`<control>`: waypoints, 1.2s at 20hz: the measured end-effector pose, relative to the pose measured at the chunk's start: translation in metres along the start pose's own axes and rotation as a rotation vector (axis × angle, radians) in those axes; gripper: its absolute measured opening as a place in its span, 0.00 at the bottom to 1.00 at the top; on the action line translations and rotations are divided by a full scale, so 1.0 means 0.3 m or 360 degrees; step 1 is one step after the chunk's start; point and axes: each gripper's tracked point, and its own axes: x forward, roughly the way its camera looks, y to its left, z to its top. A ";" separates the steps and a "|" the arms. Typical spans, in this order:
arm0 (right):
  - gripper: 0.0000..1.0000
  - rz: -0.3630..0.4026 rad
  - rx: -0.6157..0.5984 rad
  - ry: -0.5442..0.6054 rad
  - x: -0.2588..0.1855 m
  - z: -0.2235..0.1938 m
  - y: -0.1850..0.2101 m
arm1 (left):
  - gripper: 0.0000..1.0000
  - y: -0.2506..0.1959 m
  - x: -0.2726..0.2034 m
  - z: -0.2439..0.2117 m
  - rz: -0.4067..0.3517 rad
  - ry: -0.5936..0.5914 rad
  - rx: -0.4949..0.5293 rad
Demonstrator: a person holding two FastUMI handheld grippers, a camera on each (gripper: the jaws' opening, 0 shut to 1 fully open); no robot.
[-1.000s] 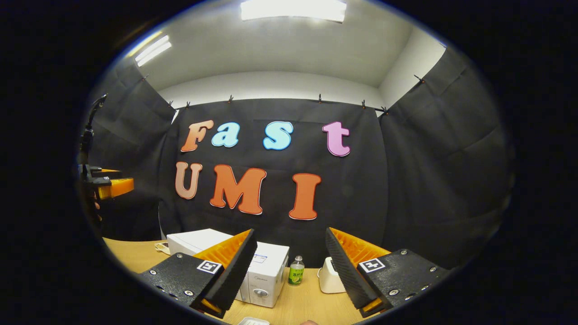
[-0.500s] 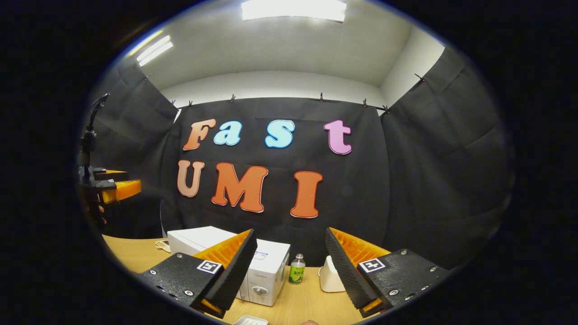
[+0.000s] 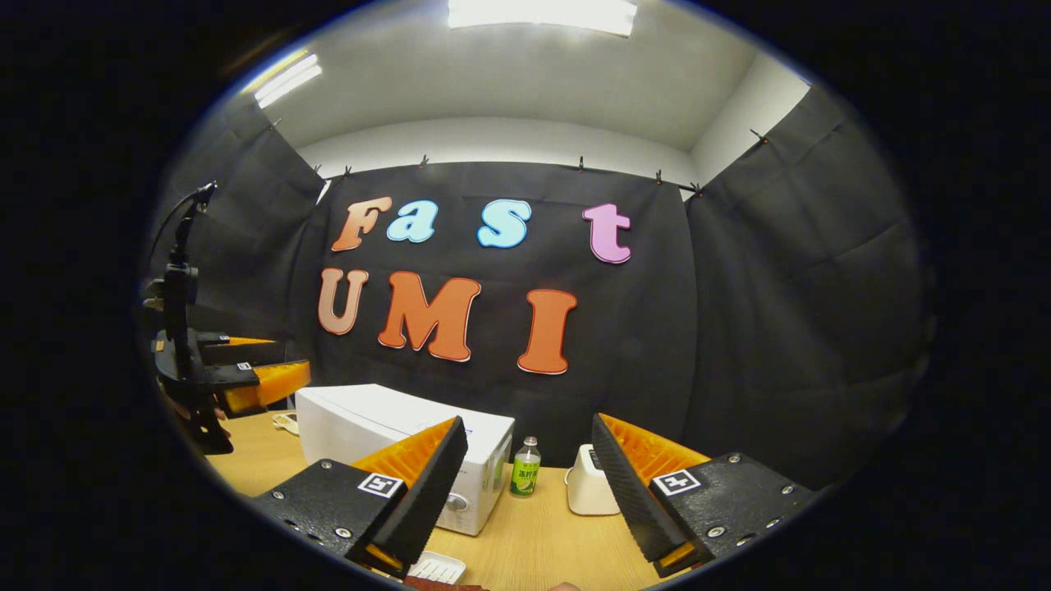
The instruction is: Open the microwave oven with the left hand, put the food in, and close the microwave oven.
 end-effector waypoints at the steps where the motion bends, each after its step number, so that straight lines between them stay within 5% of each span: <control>1: 0.95 -0.0007 0.0010 0.0013 -0.008 -0.020 -0.008 | 0.97 -0.037 0.012 -0.032 -0.0038 0.0013 -0.0014; 11: 0.95 -0.0038 0.0084 0.0139 -0.097 -0.247 -0.076 | 0.99 -0.296 0.115 -0.353 -0.0241 0.0179 -0.0061; 15: 0.95 -0.0041 0.0079 0.0194 -0.120 -0.326 -0.088 | 1.00 -0.320 0.163 -0.482 -0.0201 0.0279 -0.0041; 17: 0.95 -0.0034 0.0085 0.0221 -0.136 -0.363 -0.085 | 0.89 -0.326 0.195 -0.561 -0.0180 0.0349 -0.0057; 24: 0.95 -0.0043 0.0093 0.0313 -0.163 -0.459 -0.101 | 0.75 -0.293 0.287 -0.763 -0.0040 0.0560 -0.0056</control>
